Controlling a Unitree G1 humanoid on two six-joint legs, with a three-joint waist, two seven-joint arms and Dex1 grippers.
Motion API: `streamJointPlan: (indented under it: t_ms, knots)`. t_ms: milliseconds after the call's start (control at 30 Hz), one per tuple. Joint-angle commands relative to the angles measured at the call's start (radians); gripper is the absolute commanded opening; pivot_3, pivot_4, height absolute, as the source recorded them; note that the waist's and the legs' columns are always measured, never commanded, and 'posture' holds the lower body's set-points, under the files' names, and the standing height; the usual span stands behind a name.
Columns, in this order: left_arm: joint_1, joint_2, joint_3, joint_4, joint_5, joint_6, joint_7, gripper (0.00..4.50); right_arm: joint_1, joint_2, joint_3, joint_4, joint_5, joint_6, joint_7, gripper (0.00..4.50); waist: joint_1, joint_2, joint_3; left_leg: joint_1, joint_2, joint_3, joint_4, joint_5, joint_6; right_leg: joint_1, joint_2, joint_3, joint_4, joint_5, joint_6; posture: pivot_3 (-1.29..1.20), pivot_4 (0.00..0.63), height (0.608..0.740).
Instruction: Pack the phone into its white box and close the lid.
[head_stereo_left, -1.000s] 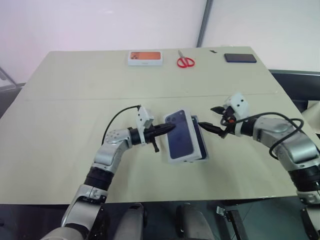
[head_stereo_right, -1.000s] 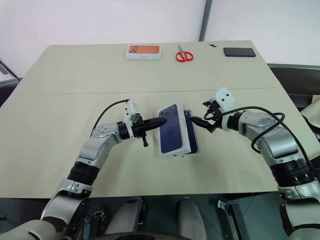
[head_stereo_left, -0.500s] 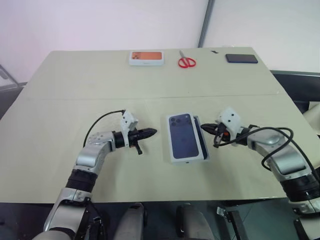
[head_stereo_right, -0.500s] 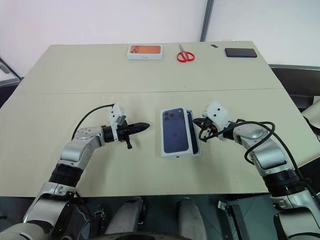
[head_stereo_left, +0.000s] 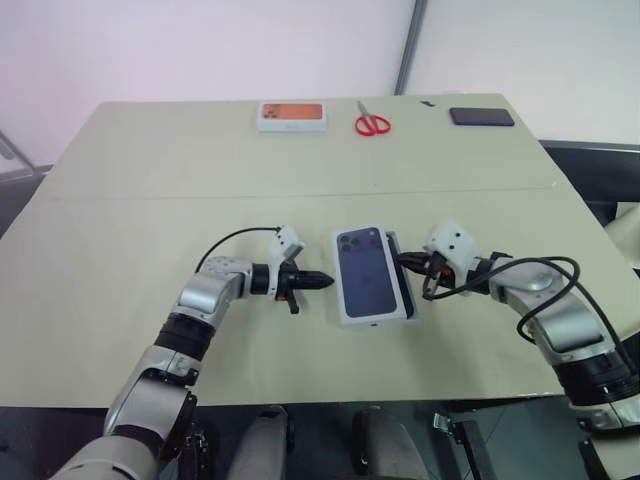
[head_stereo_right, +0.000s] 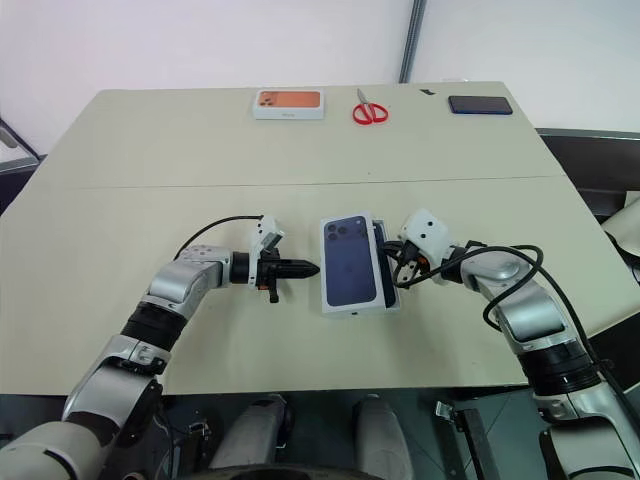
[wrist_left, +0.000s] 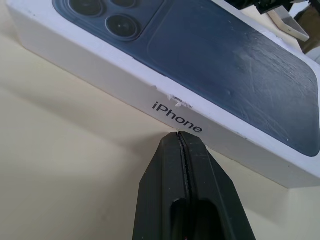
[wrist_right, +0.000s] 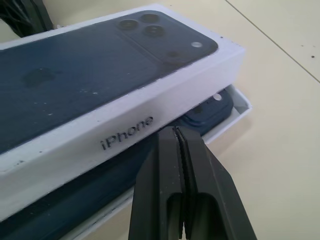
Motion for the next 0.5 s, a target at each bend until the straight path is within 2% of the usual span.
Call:
streamJointPlan:
  t_ms: [33, 500]
  knots:
    - [-0.026, -0.014, 0.032, -0.027, -0.014, -0.014, 0.013, 0.00, 0.007, 0.003, -0.036, -0.055, 0.007, -0.004, 0.011, 0.06, 0.000, 0.000, 0.000, 0.000, 0.000, 0.000, 0.000, 0.000, 0.000, 0.000, 0.000, 0.000, 0.000, 0.000, 0.000, 0.00, 0.150, 0.740]
    - [-0.053, -0.076, 0.049, -0.031, -0.012, -0.020, 0.026, 0.00, 0.003, -0.010, -0.068, -0.044, -0.018, -0.010, 0.043, 0.06, 0.000, 0.000, 0.000, 0.000, 0.000, 0.000, 0.001, 0.000, 0.000, 0.000, 0.000, 0.000, 0.000, 0.000, 0.000, 0.00, 0.150, 0.740]
